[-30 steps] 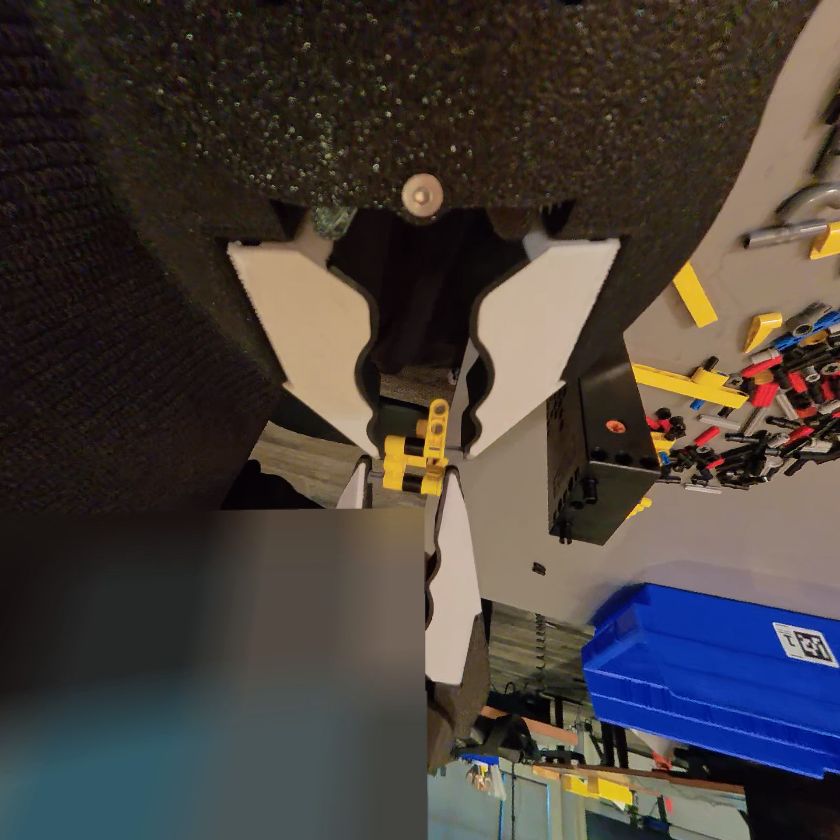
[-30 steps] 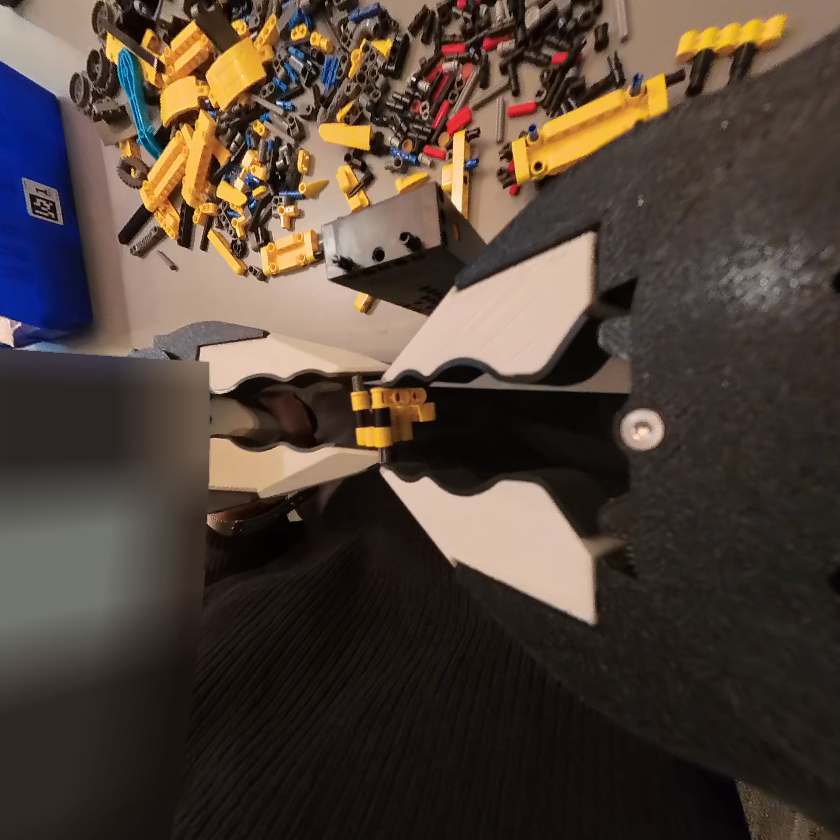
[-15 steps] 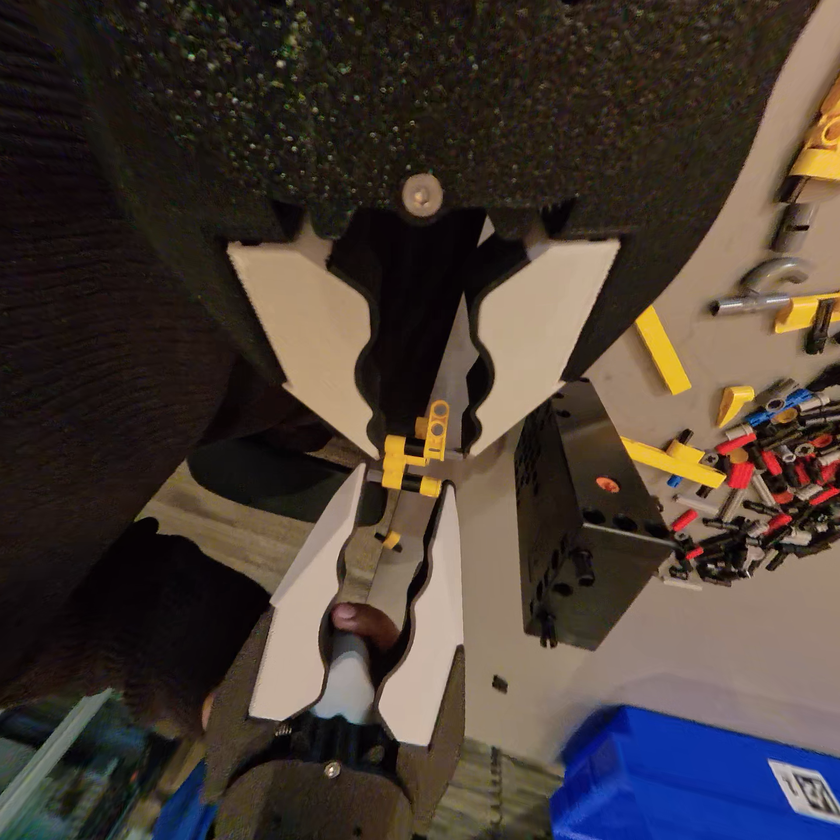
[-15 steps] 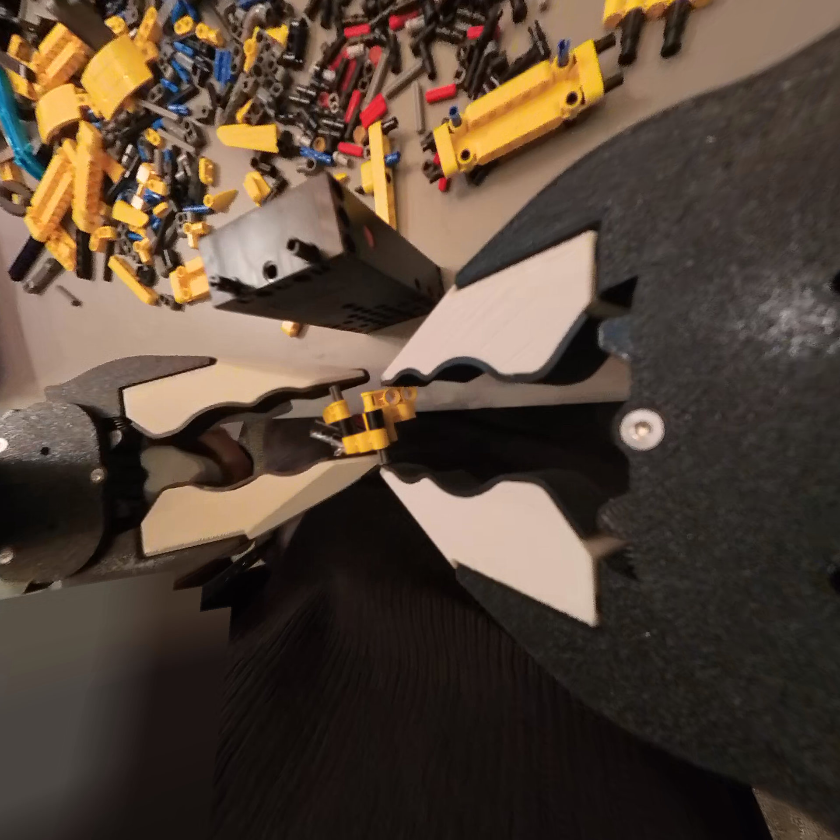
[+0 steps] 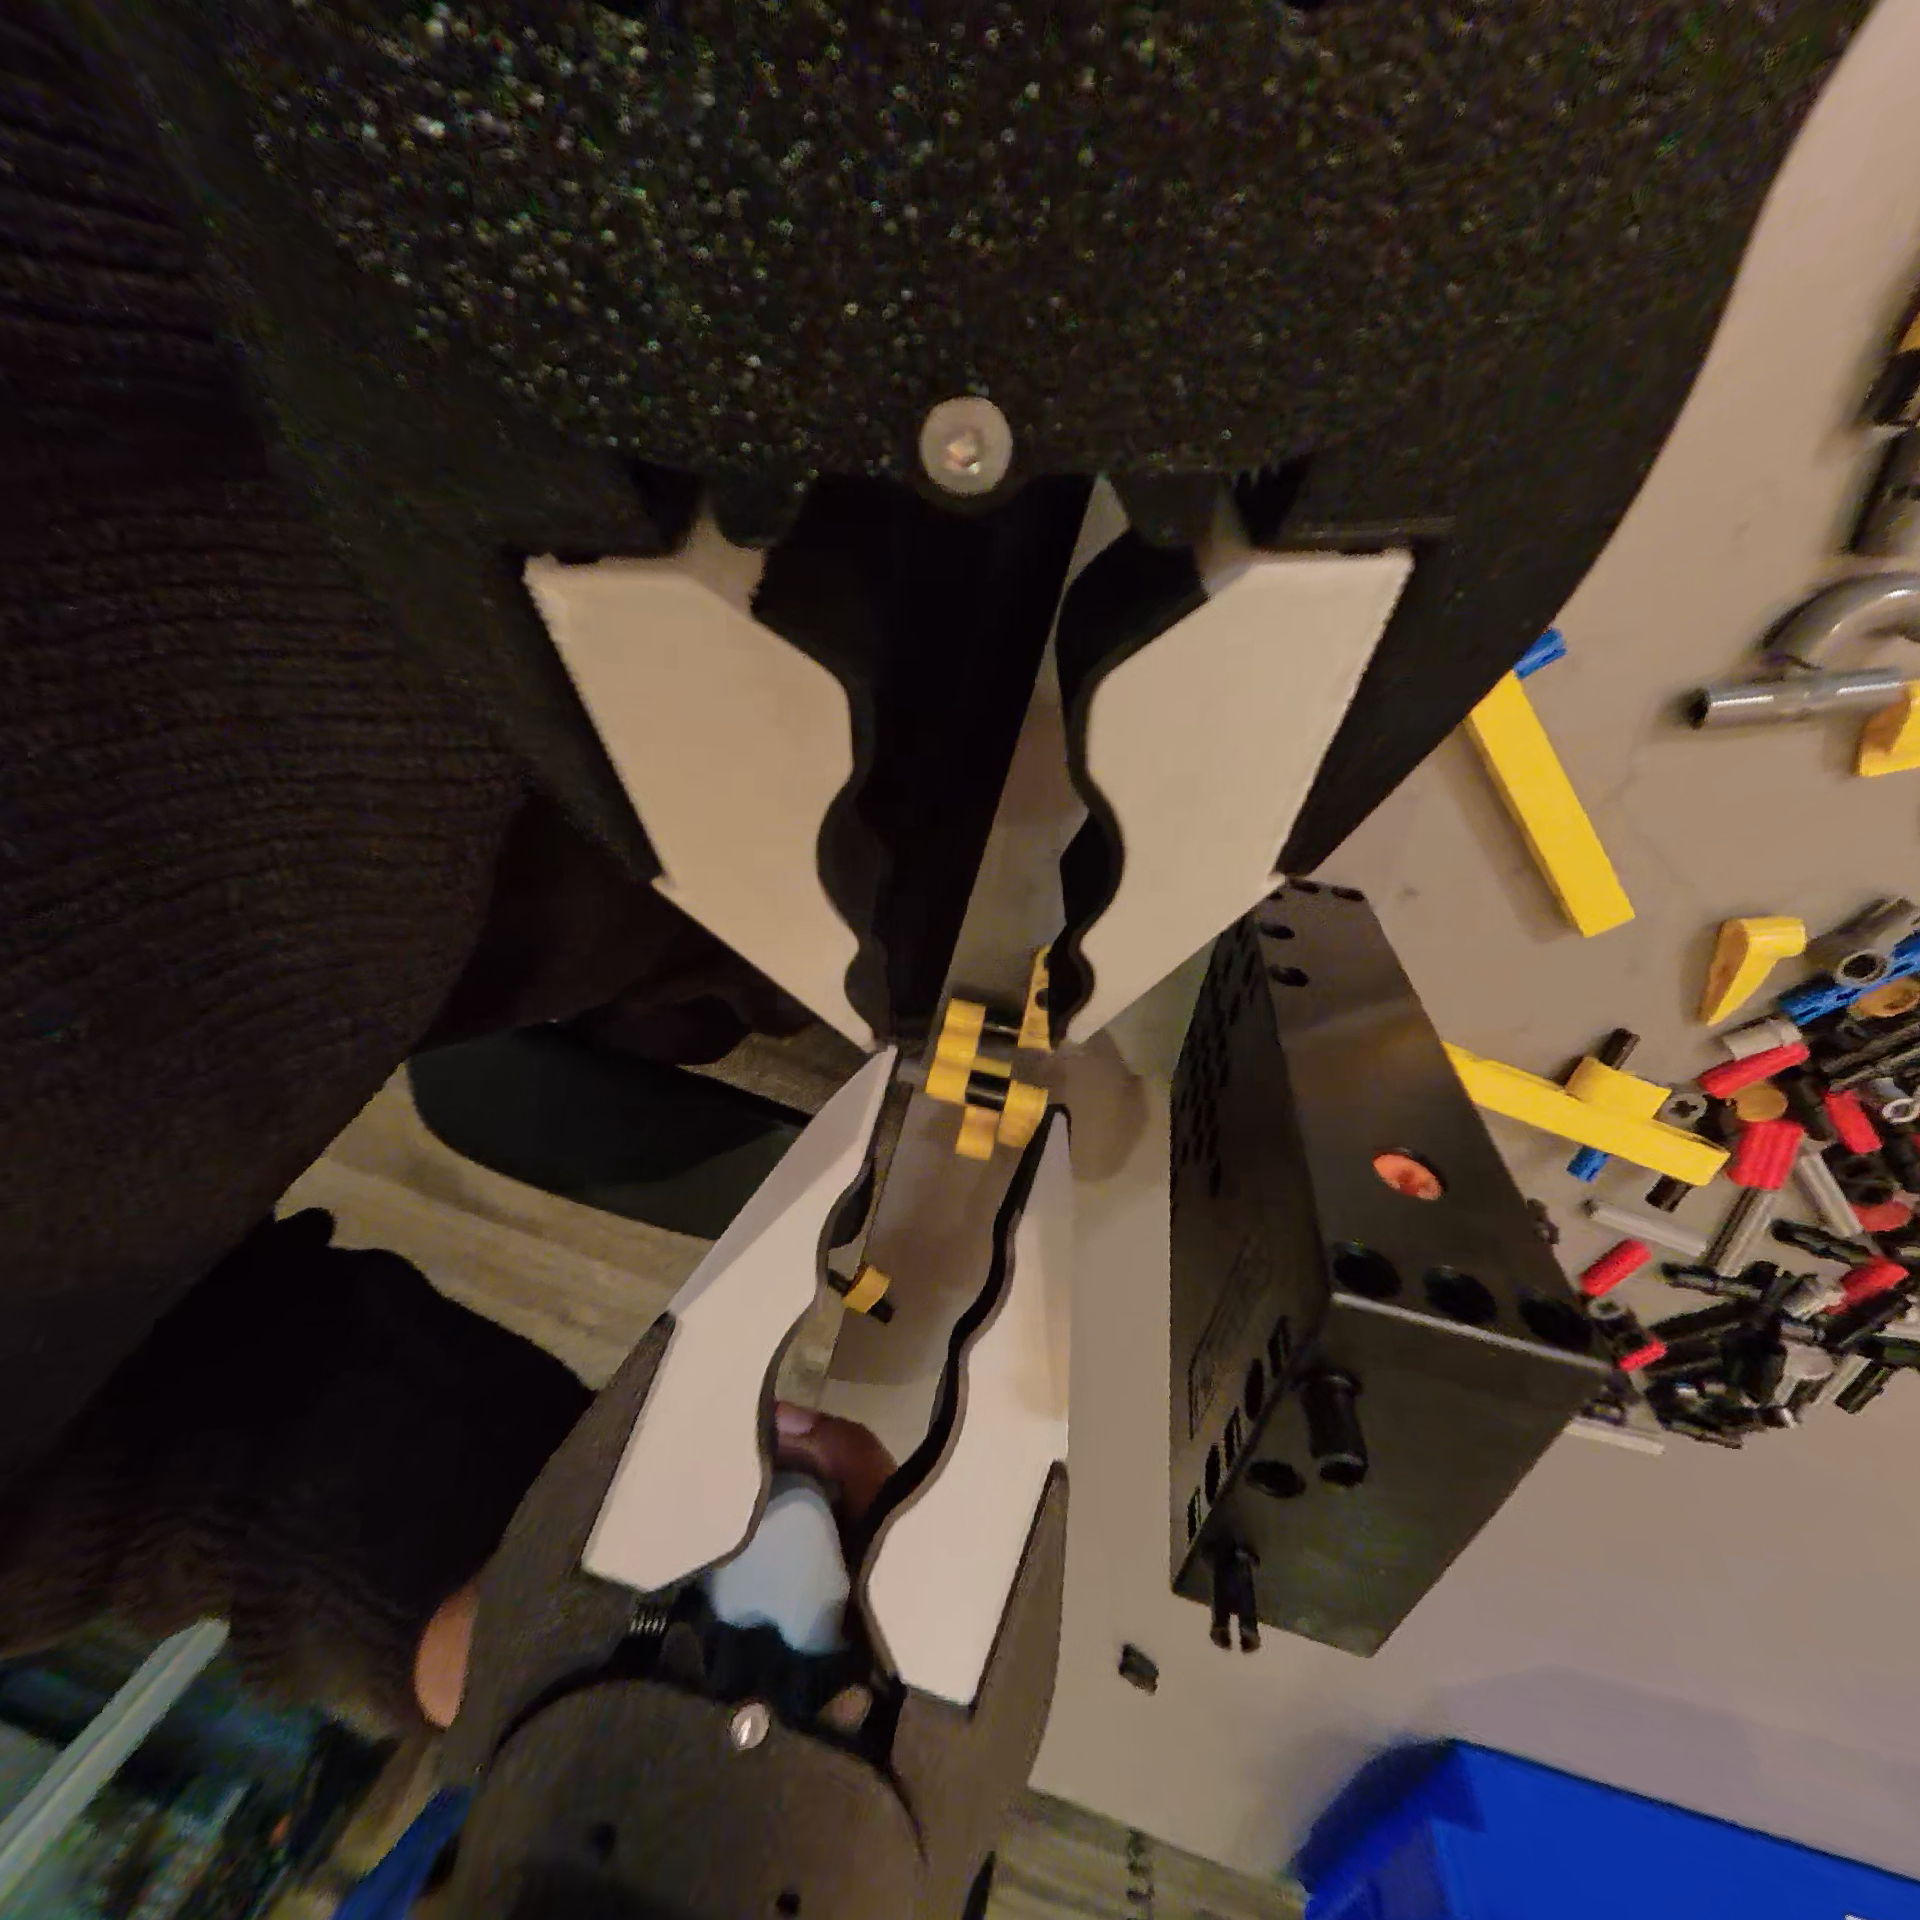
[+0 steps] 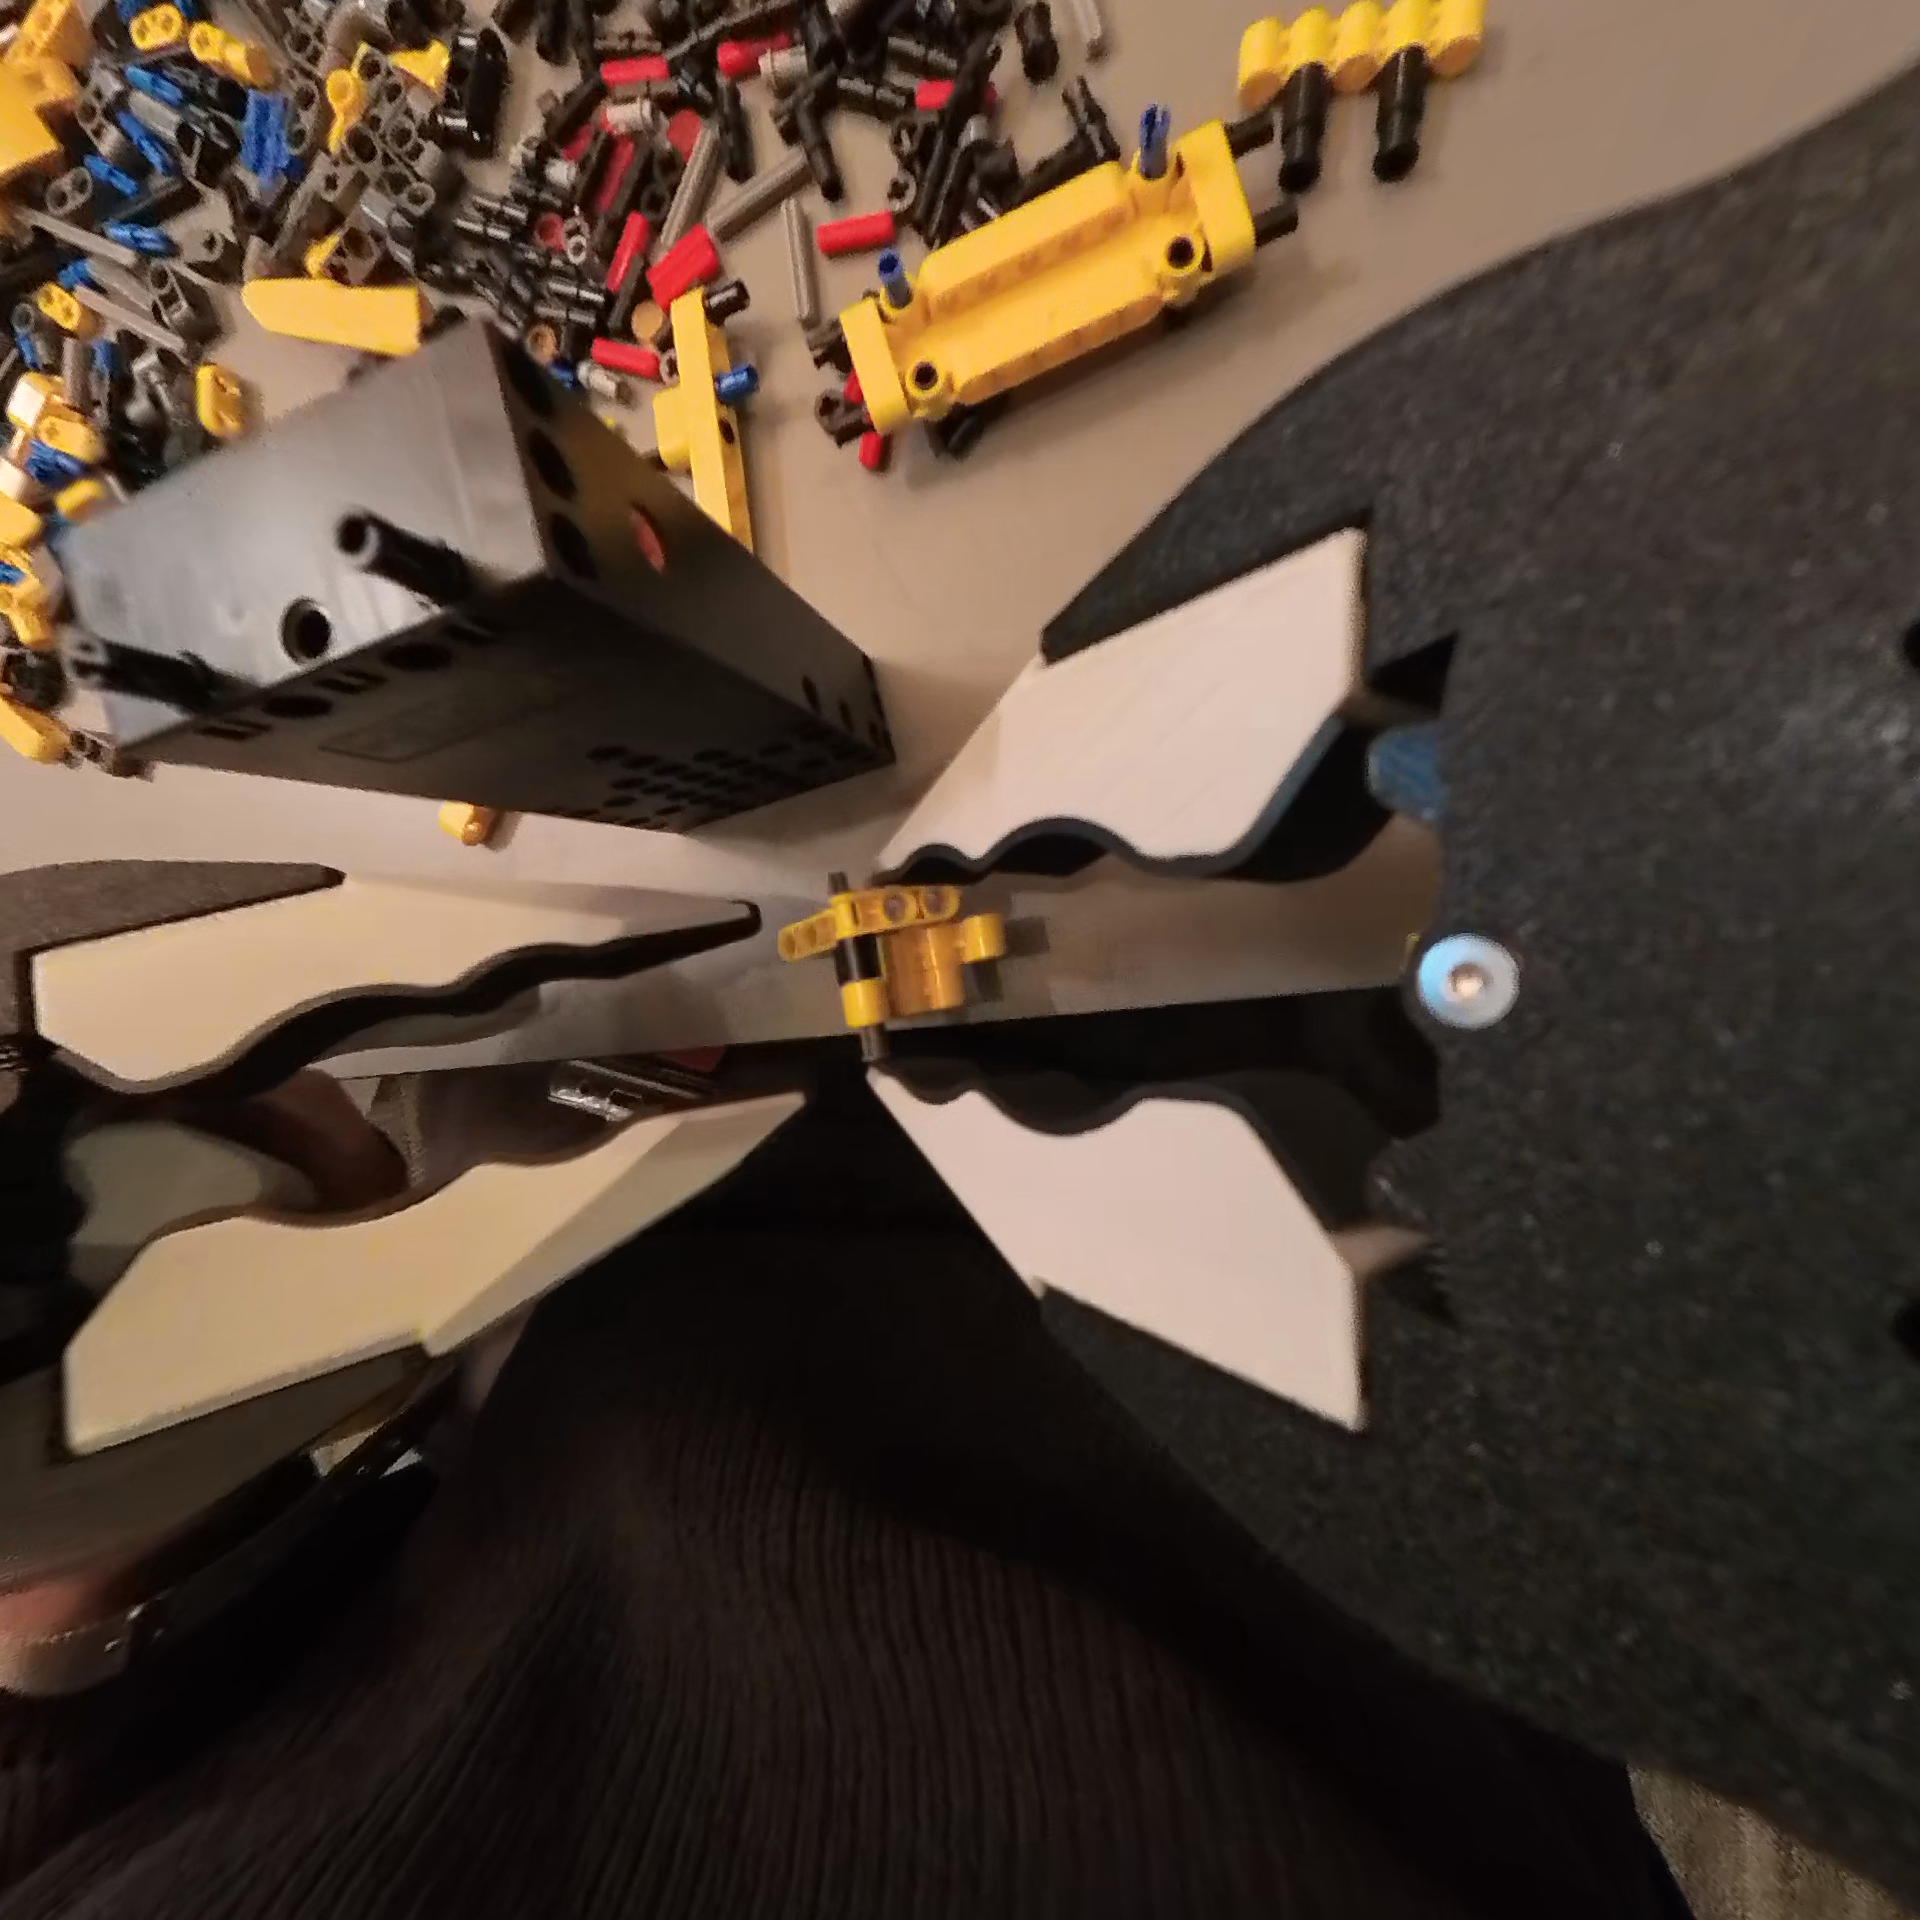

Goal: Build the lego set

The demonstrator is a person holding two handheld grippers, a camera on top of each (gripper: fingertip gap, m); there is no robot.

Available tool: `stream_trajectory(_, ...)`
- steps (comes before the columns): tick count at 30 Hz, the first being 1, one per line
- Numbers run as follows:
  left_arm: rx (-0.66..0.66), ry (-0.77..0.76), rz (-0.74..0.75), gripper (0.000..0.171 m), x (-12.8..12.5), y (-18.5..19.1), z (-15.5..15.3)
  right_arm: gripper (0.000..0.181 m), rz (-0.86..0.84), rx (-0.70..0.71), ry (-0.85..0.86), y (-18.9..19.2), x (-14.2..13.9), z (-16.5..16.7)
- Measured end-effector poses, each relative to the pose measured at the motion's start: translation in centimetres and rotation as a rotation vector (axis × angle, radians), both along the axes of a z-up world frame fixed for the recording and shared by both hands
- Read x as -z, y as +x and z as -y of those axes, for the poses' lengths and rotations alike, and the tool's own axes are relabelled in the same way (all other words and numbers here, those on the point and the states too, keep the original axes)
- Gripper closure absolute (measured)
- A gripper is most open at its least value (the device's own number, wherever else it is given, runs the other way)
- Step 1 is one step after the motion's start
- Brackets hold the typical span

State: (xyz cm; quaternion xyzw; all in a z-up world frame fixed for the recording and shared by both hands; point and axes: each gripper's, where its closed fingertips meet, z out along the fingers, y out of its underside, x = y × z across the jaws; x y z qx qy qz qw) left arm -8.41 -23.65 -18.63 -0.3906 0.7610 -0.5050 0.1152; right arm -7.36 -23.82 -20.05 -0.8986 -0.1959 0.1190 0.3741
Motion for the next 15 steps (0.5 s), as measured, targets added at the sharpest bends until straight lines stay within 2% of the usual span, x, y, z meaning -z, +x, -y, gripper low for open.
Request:
stream_trajectory(7,0.020,-0.041,0.060,0.140,-0.5,0.4,1.0,0.149,0.005,0.000,0.006,0.1,0.2,0.0)
stream_trajectory(15,-0.003,0.018,0.038,0.140,1.2,0.8,1.4,0.149,0.089,-0.001,-0.014,0.5,0.8,0.2)
